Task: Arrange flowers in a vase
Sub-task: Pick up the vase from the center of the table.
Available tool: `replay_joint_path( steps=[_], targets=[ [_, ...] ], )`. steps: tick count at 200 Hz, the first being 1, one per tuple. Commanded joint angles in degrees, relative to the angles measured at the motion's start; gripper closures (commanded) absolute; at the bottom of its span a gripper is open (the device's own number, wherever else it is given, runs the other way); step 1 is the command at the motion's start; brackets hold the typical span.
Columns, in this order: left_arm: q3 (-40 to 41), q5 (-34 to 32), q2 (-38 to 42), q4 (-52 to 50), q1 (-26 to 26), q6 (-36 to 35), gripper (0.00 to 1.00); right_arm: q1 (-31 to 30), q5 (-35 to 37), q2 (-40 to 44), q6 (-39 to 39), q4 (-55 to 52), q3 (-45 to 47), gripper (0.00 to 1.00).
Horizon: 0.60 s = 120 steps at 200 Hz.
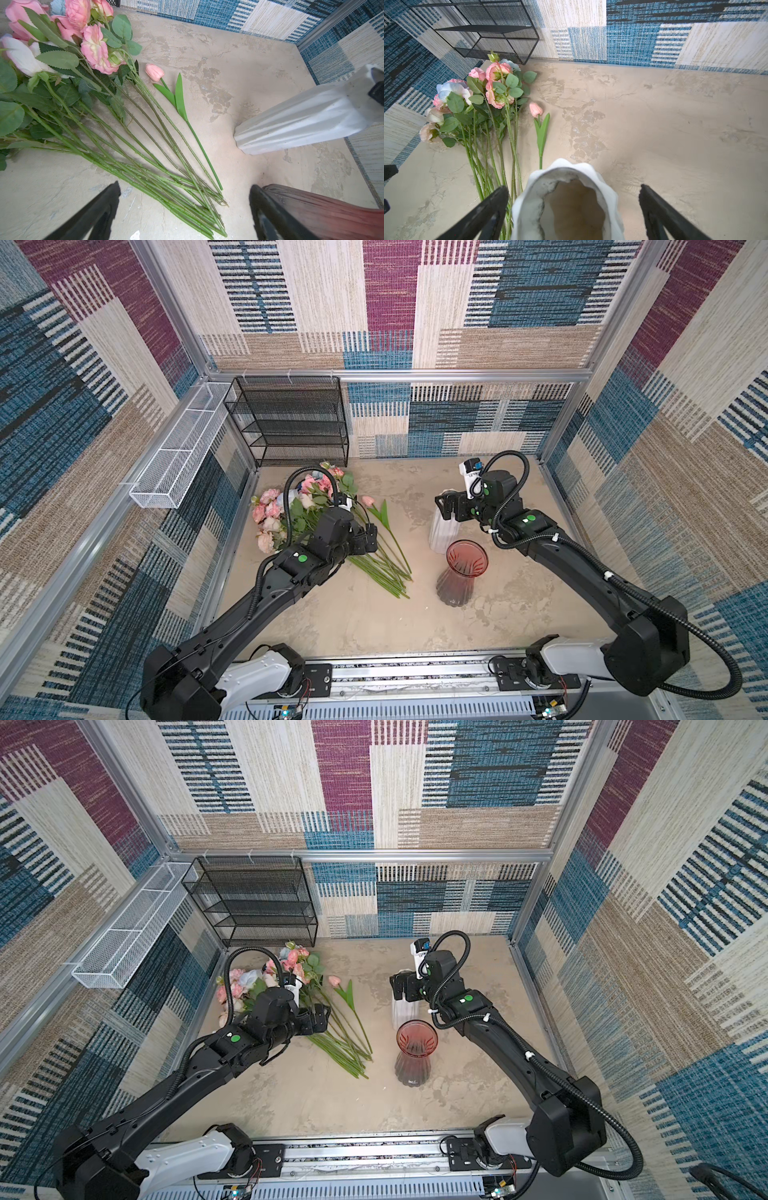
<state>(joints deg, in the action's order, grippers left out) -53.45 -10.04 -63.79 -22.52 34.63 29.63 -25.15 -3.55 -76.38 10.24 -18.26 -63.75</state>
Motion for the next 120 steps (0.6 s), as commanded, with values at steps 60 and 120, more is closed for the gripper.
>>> replay_joint_path(
  steps=[60,120],
  targets=[
    [-0.58,1.65,0.41,0.46,-0.02,1.75,0.02,-0.08,-1.22,-2.44,0.03,3.32,-0.35,0.13],
    [-0.16,2.13,0.86,0.22,0.0,1.97,0.02,0.16,1.1,-3.46,0.57,5.34,-2.27,0.41]
  ],
)
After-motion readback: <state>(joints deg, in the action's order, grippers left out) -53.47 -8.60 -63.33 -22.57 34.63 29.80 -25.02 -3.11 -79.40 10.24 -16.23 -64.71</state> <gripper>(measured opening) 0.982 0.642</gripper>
